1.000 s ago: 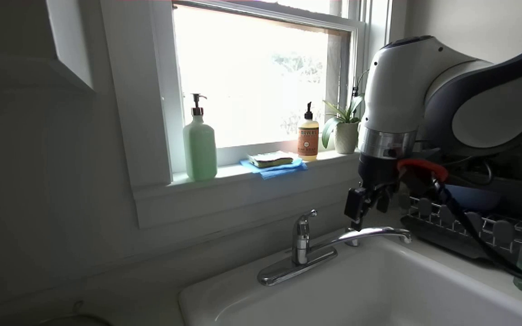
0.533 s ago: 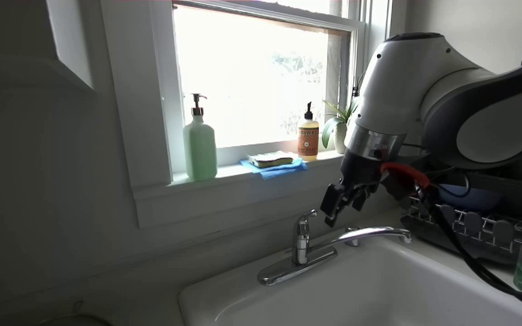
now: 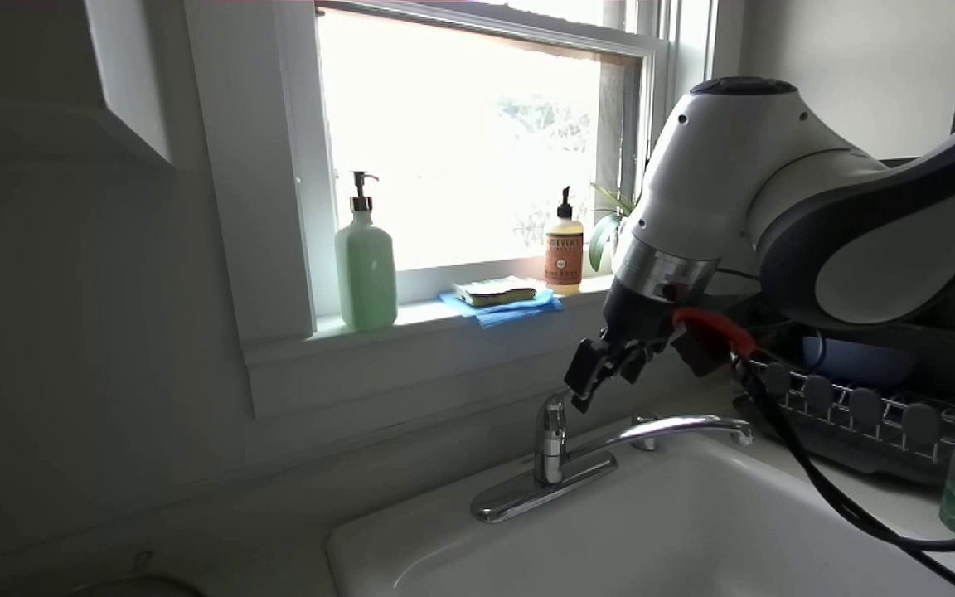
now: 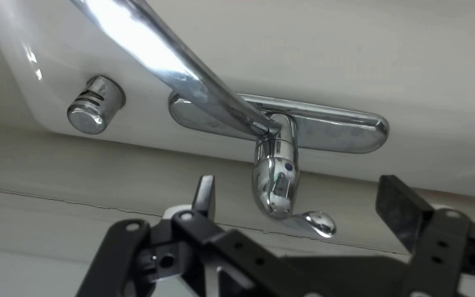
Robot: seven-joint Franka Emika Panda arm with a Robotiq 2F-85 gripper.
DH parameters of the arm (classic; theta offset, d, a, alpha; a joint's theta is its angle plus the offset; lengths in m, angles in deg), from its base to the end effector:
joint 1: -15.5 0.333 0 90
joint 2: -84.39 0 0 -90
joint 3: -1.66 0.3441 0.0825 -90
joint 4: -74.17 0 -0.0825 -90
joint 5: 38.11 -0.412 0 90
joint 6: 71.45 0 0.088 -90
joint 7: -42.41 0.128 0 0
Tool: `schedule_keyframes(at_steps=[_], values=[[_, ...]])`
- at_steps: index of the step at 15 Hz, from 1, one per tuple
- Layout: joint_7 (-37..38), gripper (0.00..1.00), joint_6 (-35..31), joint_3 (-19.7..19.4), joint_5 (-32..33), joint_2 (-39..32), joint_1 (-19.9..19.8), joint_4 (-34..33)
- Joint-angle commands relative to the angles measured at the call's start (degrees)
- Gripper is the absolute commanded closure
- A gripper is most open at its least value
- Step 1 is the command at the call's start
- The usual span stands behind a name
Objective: Push the faucet to the right then push the faucet handle upwards
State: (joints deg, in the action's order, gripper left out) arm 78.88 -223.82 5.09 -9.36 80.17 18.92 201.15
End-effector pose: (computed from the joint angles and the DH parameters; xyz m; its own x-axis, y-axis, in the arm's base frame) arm 0.5934 0.0800 0.3716 0.8955 -0.0742 0.4388 -0.1407 -0.9826 0.1210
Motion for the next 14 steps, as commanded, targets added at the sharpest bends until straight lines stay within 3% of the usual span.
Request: schedule_keyframes(at_steps=[1, 7, 8, 9, 11, 14], values=[[-0.84, 0.0, -0.49, -1.0, -0.84, -1.07, 0.78, -0.98], [-1.23, 0.01, -2.69, -1.28, -0.62, -2.67, 1.12, -1.99], [-1.3, 0.18, -3.02, -1.36, -0.49, -2.92, 1.23, -2.14], [-1.19, 0.26, -3.52, -1.52, -0.08, -3.11, 1.33, -2.26], [-0.5, 0.35, -4.61, -0.48, 0.94, -3.61, 0.3, -2.69], [-0.33, 0.57, -5.82, -0.54, 1.33, -4.06, 0.38, -3.03]])
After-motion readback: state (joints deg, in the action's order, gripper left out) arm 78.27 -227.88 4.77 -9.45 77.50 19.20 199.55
